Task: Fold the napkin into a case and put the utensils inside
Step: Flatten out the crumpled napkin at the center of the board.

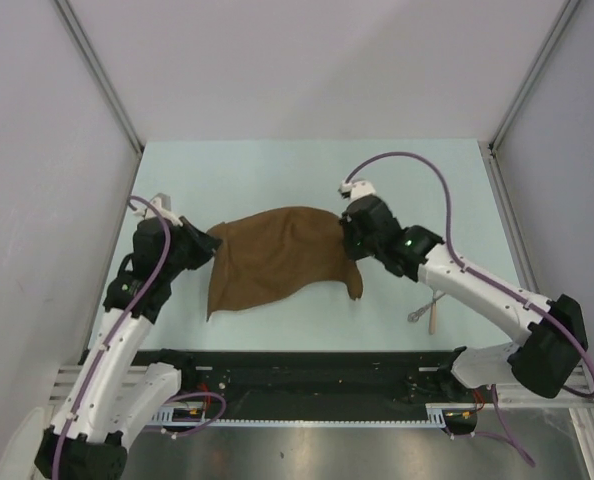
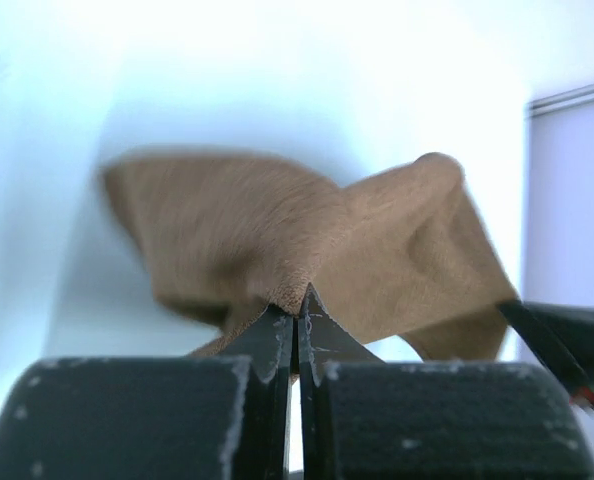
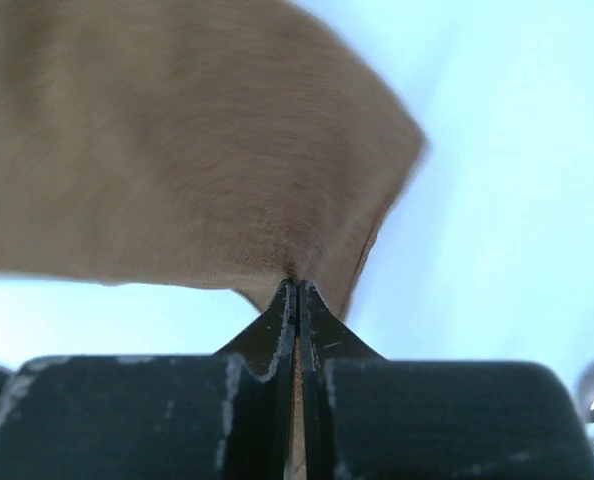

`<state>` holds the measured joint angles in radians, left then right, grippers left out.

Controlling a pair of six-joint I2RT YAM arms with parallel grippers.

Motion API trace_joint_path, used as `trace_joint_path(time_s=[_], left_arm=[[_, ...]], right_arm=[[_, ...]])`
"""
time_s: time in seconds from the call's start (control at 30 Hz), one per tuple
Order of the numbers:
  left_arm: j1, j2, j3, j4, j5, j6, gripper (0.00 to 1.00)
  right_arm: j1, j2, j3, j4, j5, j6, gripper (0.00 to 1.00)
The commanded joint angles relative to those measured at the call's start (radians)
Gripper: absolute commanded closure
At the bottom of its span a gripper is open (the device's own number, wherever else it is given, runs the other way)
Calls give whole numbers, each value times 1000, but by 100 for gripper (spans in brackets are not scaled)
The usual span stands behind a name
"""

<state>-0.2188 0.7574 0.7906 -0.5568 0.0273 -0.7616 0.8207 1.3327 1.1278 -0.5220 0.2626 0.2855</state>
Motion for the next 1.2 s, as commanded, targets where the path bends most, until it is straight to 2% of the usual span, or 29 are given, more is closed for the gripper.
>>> trace_joint_path(time_s=[0.0,0.03,0.07,0.1,0.13,0.17,0.2,0.23,0.3,0.33,0.4,0.43,0.53,0.57,0.6,0.67,0.77,0.87,0.93,1.0,1.03,1.07,1.1,1.17], left_arm=[[76,205,177,265,215,-54,100],[91,270,224,290,265,-70,100],[102,384,336,317,314,-80,100],[110,451,404,358,400,-81,100],[110,508,476,351,431,-70,100],[110,560,628,325,462,-62,100],[116,648,695,304,523,-55,100],[118,674,747,282,543,-50,100],[121,697,825,262,571,-18,100],[119,679,825,244,548,-2,100],[121,645,732,238,539,19,100],[121,605,684,238,552,22,100],[119,515,436,271,585,-5,100],[121,487,309,297,591,-10,100],[121,462,258,284,573,-5,100],[121,397,132,245,527,-1,100],[121,300,-5,250,531,-7,100],[101,209,-101,333,588,-62,100],[35,140,-116,347,553,-82,100],[-67,96,-117,330,441,-131,100],[-103,77,-131,377,407,-172,100],[-137,62,-183,406,380,-280,100],[-193,50,-210,443,352,-335,100],[-224,20,-249,462,283,-439,100]], right_arm=[[-239,52,145,60,-185,-109,99],[-271,86,206,60,-213,-129,98],[-300,123,271,41,-226,-140,98],[-354,202,408,-4,-243,-153,99],[-371,233,473,-33,-247,-161,100],[-385,265,533,-67,-253,-167,100],[-391,296,594,-125,-243,-172,100],[-391,306,668,-148,-234,-178,100],[-390,303,693,-199,-223,-174,100],[-381,263,638,-194,-221,-154,100],[-368,202,531,-158,-250,-123,99],[-355,138,376,-138,-285,-73,80],[-327,36,134,-38,-397,9,42],[-313,-14,18,-18,-407,41,39],[-308,-32,-24,23,-431,49,36],[-319,-47,-90,37,-438,67,32],[-333,-23,-106,28,-448,78,31],[-293,-17,-122,78,-483,110,31],[-220,-6,-129,172,-523,150,30],[-133,16,-131,274,-555,178,29],[-103,23,-138,313,-572,182,28],[-72,29,-144,350,-586,181,28],[-37,34,-158,438,-592,179,28],[62,20,-244,570,-551,188,25]])
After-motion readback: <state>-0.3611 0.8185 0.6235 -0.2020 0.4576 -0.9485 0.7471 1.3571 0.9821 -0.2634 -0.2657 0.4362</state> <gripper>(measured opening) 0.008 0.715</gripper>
